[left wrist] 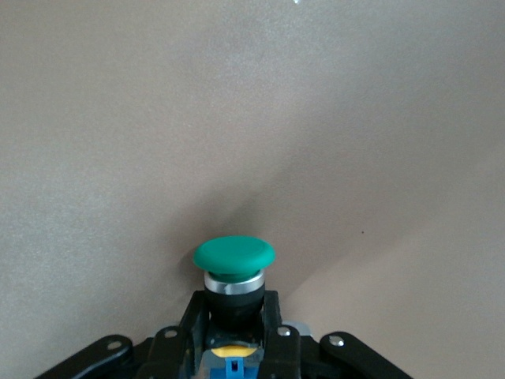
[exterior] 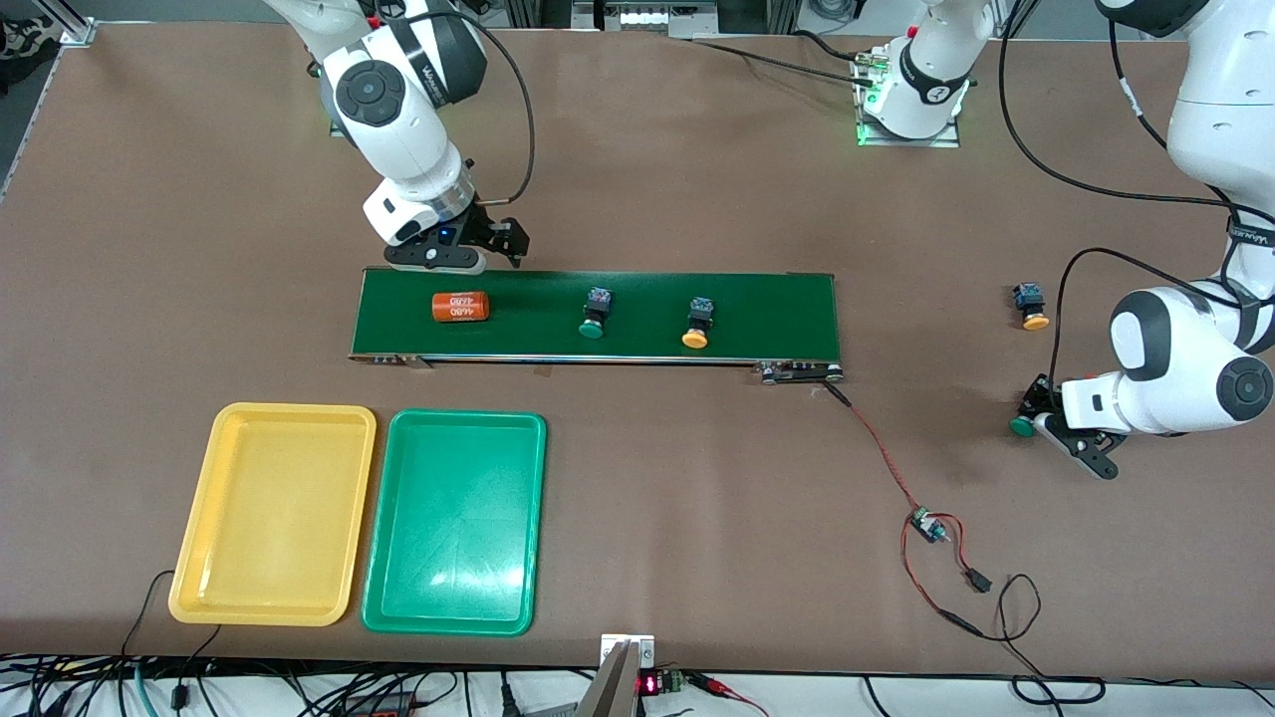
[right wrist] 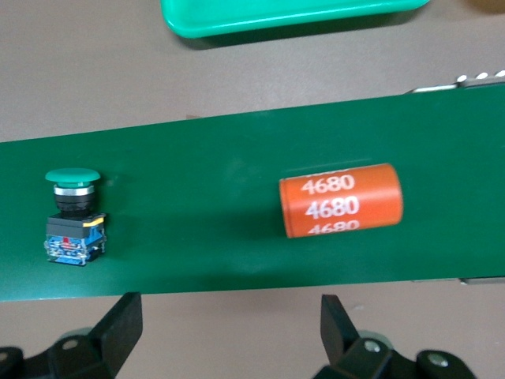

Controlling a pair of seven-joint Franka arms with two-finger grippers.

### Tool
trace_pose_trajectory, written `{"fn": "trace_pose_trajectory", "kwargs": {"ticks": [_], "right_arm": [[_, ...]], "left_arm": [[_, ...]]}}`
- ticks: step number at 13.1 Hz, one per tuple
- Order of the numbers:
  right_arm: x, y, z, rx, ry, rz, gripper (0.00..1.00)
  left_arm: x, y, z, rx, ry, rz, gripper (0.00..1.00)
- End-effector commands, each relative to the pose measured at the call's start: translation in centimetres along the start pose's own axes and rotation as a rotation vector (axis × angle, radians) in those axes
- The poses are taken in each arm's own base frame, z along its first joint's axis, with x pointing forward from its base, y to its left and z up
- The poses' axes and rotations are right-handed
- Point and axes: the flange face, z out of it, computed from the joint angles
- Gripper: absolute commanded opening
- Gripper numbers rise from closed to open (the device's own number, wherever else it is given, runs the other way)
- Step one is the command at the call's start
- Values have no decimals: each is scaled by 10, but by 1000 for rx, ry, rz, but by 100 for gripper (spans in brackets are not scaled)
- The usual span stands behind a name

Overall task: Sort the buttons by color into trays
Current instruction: 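Place the green button on the belt while the right gripper lowers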

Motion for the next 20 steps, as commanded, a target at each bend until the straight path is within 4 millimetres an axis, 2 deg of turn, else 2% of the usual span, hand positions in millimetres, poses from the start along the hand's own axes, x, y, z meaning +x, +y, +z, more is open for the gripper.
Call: {"fn": "trace_pose_trajectory", "kwargs": {"ticks": [1,3,4,8,10,13,16,18,20], "right_arm": [[-2,-7,14,12,-10,40,100],[-3,-7,21,-4,-15,32,100],[-3,-6,23,-13,-12,32,100],[0,-8,29,-38,-3,-2,100],[0,-5,32,-68,1,-31,100],[4,-6,27,-113,15,-81,100],[16,-15,20,-101,39,-96,100],[22,-19,20,-88,37,-90,100],[25,-23,25,-80,30,-75,100]], "left_arm": [[1,-2,-12,3,17,45,0],[6,14,-33,20,19,49,0],[11,28,-44,15,8,54,0],[47,120,-101,-35,-77,-55,0],[68,170,-119,-8,-99,-123,0],[107,250,-124,20,-104,-231,0],[140,316,-112,1,-110,-352,0],[154,347,-100,-5,-125,-401,0],[161,359,-87,-9,-140,-414,0]]}}
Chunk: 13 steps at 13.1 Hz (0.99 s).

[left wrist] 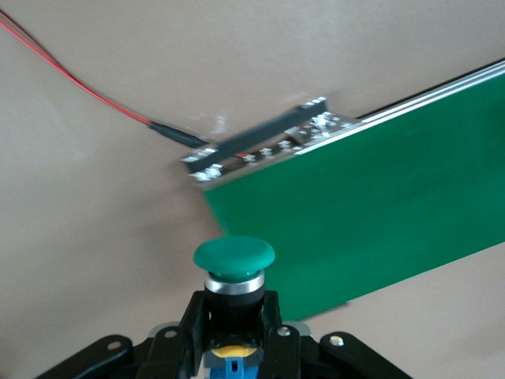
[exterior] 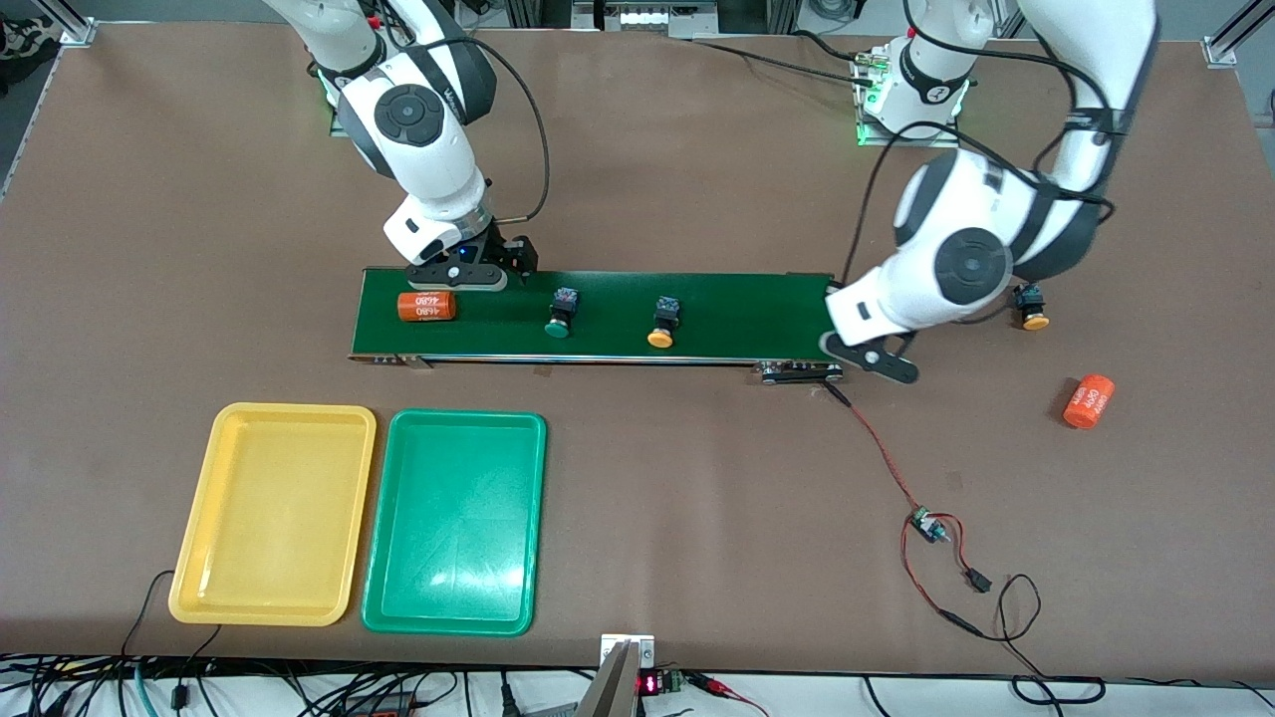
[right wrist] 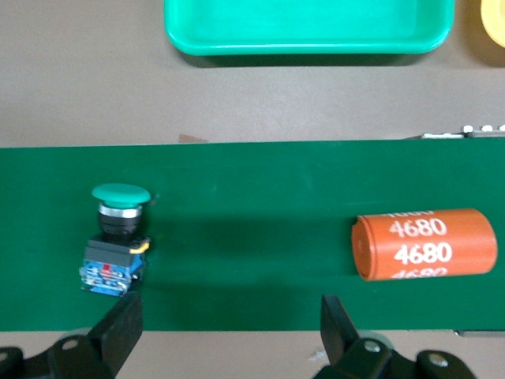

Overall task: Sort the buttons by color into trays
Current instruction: 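Place the green button on the belt while the right gripper lowers, then grasp a green button on the belt with the right gripper while the left withdraws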

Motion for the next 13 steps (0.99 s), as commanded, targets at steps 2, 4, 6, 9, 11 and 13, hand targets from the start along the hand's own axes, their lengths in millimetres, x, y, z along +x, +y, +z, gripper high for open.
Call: {"fn": "trace_pose_trajectory", "kwargs": {"ticks": [2,4,6,9,11,13], "right_arm": [[14,-12,12,9,-23,22,100],[16,-12,22,12,-39,26,100],[16,-12,32,2,-46,27,100],[16,-12,40,1,-38,30,100],[17,-11,40,1,-38,33,100],[18,-10,41,0,-40,34,100]], "left_arm": [[5,10,18,-27,-11,-32,0],[9,9,34,-49,-28,-43,0],[14,8,47,-59,-31,-52,0],[20,9,59,-116,-24,-90,0],[22,10,61,-143,-20,-137,0],[22,11,62,-149,-25,-160,0]]}}
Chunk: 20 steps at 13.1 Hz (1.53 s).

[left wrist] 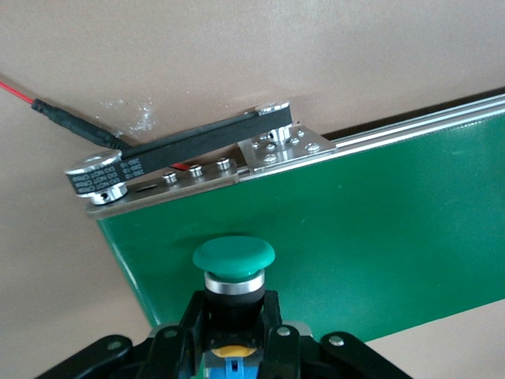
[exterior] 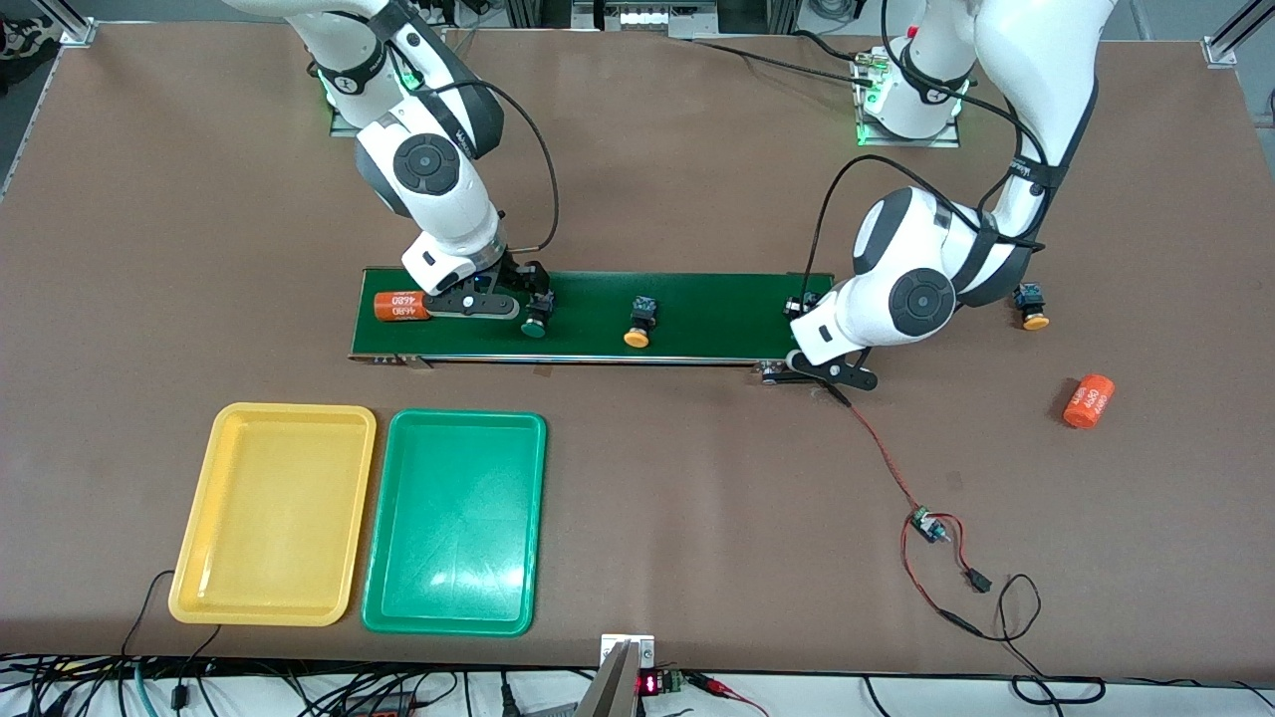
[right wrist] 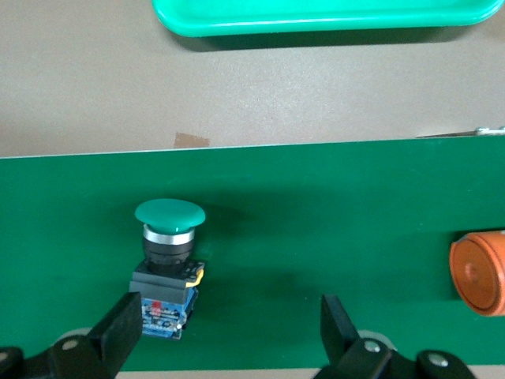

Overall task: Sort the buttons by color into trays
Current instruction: 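Grasp a green button on the belt with the right gripper while the left withdraws, then carry the green button with the right gripper into the green tray, release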

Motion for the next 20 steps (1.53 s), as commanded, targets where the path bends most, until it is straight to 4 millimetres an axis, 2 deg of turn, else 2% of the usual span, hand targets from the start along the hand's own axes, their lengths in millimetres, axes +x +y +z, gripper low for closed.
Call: {"fn": "trace_pose_trajectory", "kwargs": {"ticks": [1,2,4,7,9,12,14,15,18,19,20], "right_arm": [[4,-3,-1,-2,13,9,100],[4,-3,0,-2,12,9,100],[6,-1,4,-1,6,18,100],[9,1,14,11,-1,23,100],[10,2,21,20,-5,25,100],[15,8,33,26,-5,30,100],[16,8,39,18,7,7,92],[15,7,39,18,9,-2,79],[17,10,40,15,8,1,23],[18,11,39,14,11,-3,13],[28,13,33,18,26,-11,9]], "left_arm": [[0,0,-2,-24,5,-37,0],[1,0,1,-30,-1,-42,17],[3,-2,2,-36,-1,-32,100],[2,1,-12,-35,23,-22,100],[5,-5,-26,-36,50,-2,100],[7,-28,-43,-28,82,25,100],[9,-62,-56,-27,104,-22,100],[9,-83,-61,-33,111,-58,100],[6,-144,-69,-43,118,-159,100],[0,-165,-73,-47,118,-192,100],[-6,-189,-73,-49,103,-226,100]]}}
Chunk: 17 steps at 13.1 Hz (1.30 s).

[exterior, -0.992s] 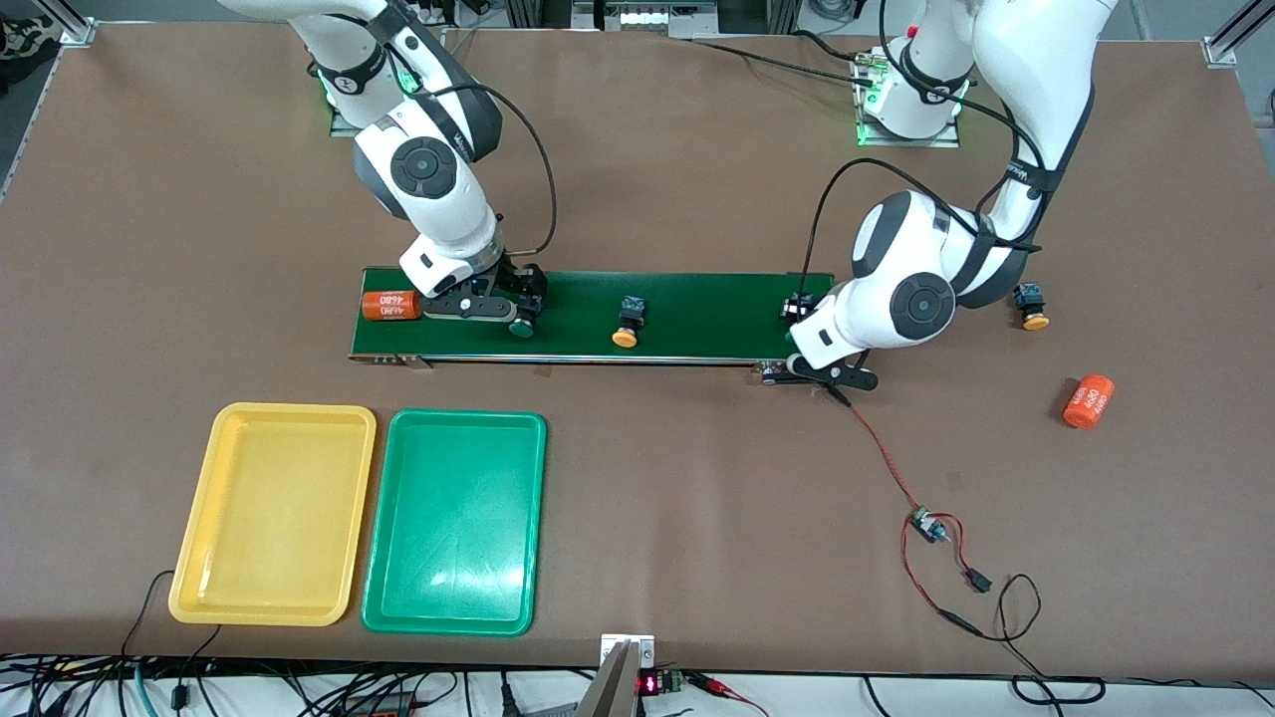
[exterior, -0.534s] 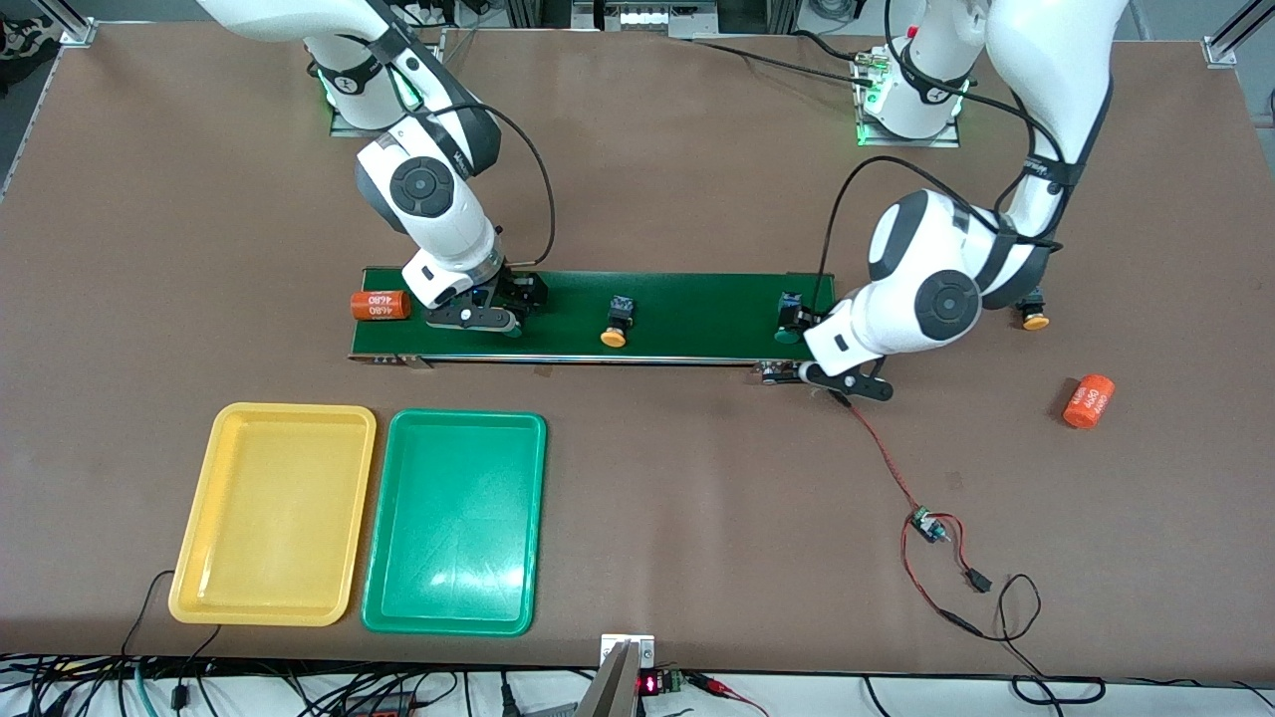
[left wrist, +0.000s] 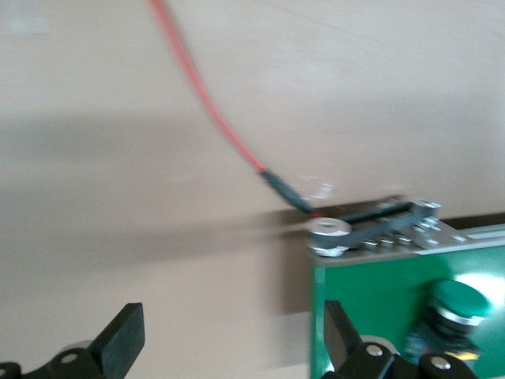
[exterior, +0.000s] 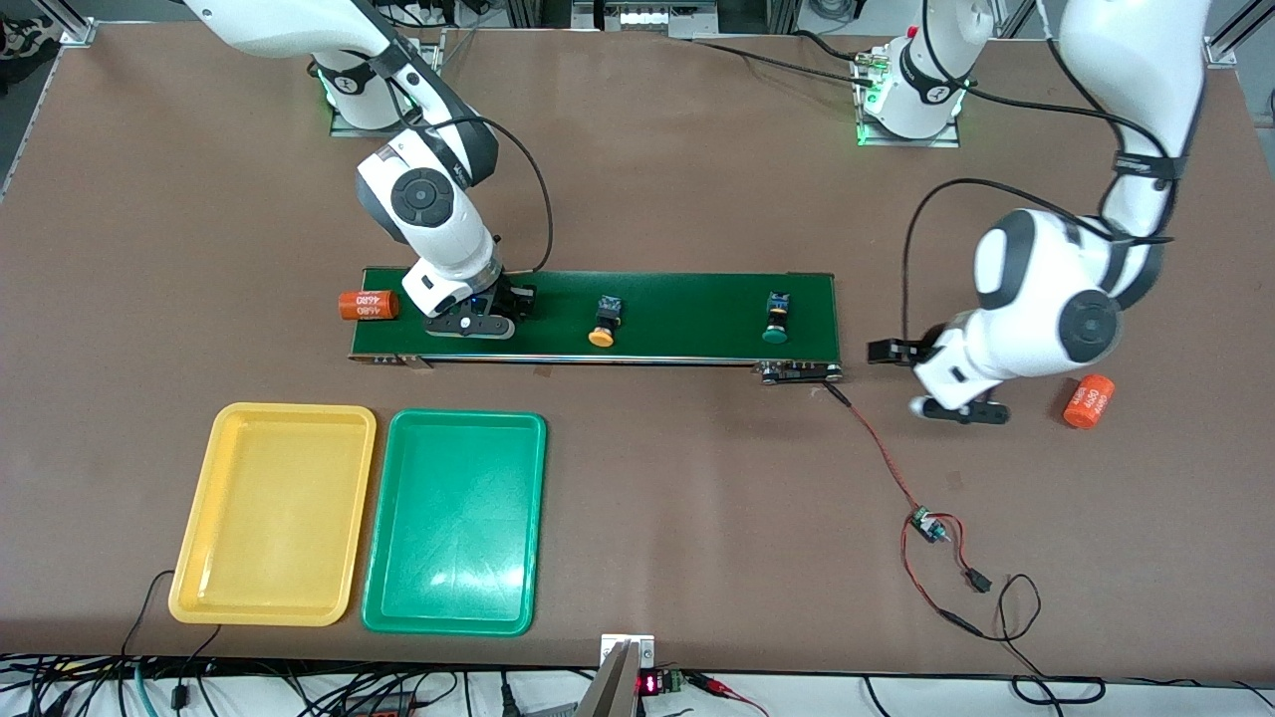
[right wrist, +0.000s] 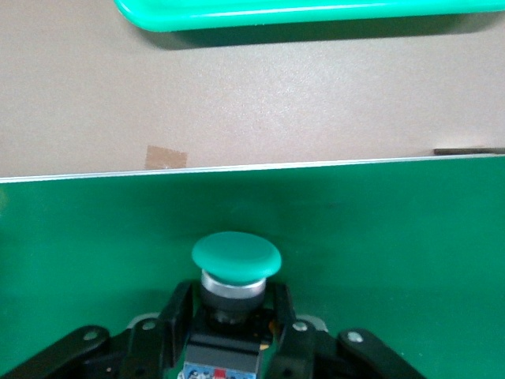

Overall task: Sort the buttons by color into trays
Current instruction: 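Carry the green button with the right gripper into the green tray, release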

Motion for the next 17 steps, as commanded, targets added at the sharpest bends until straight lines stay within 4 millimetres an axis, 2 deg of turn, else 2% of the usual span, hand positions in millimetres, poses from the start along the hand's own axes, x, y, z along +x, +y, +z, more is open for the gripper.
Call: {"fn": "trace_pose_trajectory", "kwargs": {"ticks": [1,4,5,7,8,10,12,14,17], "right_arm": [[24,3,-15,-6,38,-16,9],[62,7,-61,-63,26,-23,9],[82,19,-77,-72,34,-39,9],[111,43,-87,-73,52,-79,9],[119,44,-89,-64,62,-91,9],[139,54,-84,-57,74,-115,9],[162,62,-71,-36,90,-142,10],[174,64,-47,-3,119,-170,10],[187,71,1,23,156,-255,11]], "left_arm": [[-9,-54,-13,-15,-27,-70,100],[-24,-113,-1,-40,-87,-170,100],[-29,-133,4,-50,-98,-202,100],[-40,-161,14,-65,-121,-249,100],[-47,-170,22,-71,-137,-249,100],[-58,-182,36,-77,-161,-253,100],[-63,-195,35,-41,-165,-250,100],[-68,-209,37,-40,-170,-247,100],[-80,-229,48,-47,-191,-263,100]]}}
